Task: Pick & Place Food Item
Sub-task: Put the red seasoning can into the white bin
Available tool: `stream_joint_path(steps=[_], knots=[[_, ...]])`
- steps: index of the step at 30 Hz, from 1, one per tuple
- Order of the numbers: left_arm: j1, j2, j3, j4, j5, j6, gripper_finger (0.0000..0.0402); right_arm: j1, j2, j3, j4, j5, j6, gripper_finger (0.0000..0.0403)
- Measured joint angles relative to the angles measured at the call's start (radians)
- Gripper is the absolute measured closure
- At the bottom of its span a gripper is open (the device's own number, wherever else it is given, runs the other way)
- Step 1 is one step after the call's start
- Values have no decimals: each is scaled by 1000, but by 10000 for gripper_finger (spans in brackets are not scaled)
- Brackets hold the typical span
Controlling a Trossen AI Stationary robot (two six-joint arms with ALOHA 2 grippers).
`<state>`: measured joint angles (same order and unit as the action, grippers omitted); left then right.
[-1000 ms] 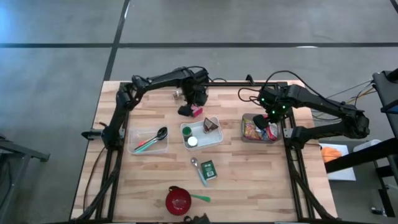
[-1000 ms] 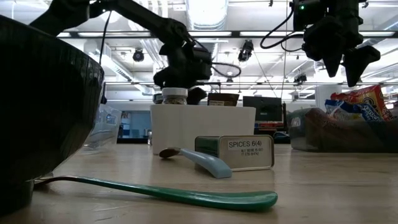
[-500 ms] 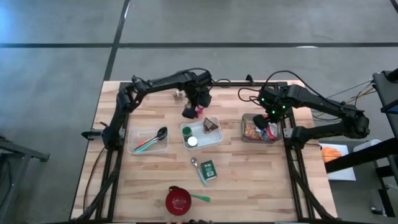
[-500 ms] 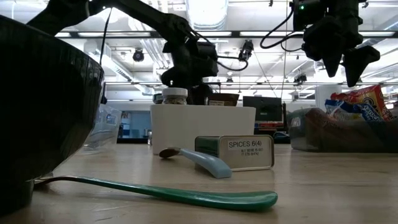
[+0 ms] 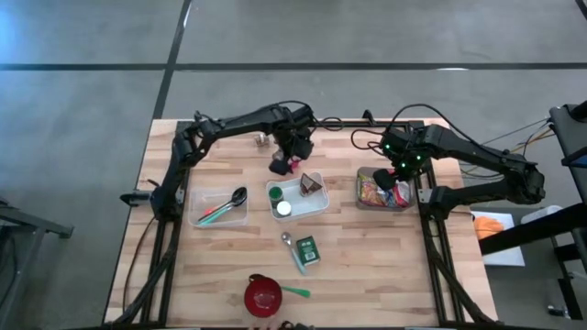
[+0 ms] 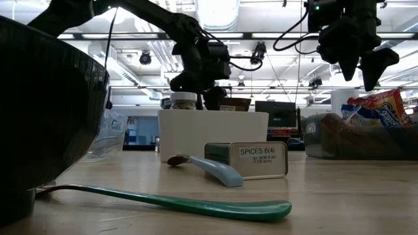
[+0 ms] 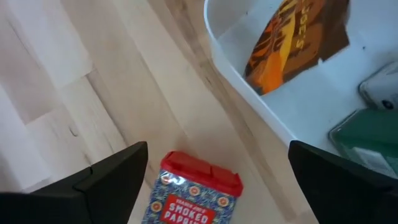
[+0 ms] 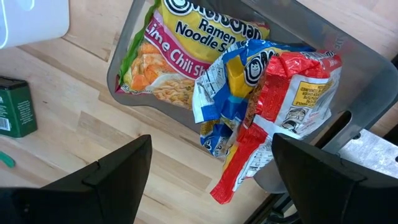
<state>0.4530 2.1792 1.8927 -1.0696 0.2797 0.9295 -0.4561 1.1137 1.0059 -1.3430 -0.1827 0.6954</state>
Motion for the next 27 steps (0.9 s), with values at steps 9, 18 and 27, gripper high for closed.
stream_joint_path(steps=[9,18,27], knots=[[-1,-2,0,-22,-27,-21,49,0,0,0,2,0,0,73],[2,-2,0,-19,-90,-213,19,0,0,0,9,0,0,73],[5,-2,0,-22,-82,-131,16,0,0,0,19,0,0,73]])
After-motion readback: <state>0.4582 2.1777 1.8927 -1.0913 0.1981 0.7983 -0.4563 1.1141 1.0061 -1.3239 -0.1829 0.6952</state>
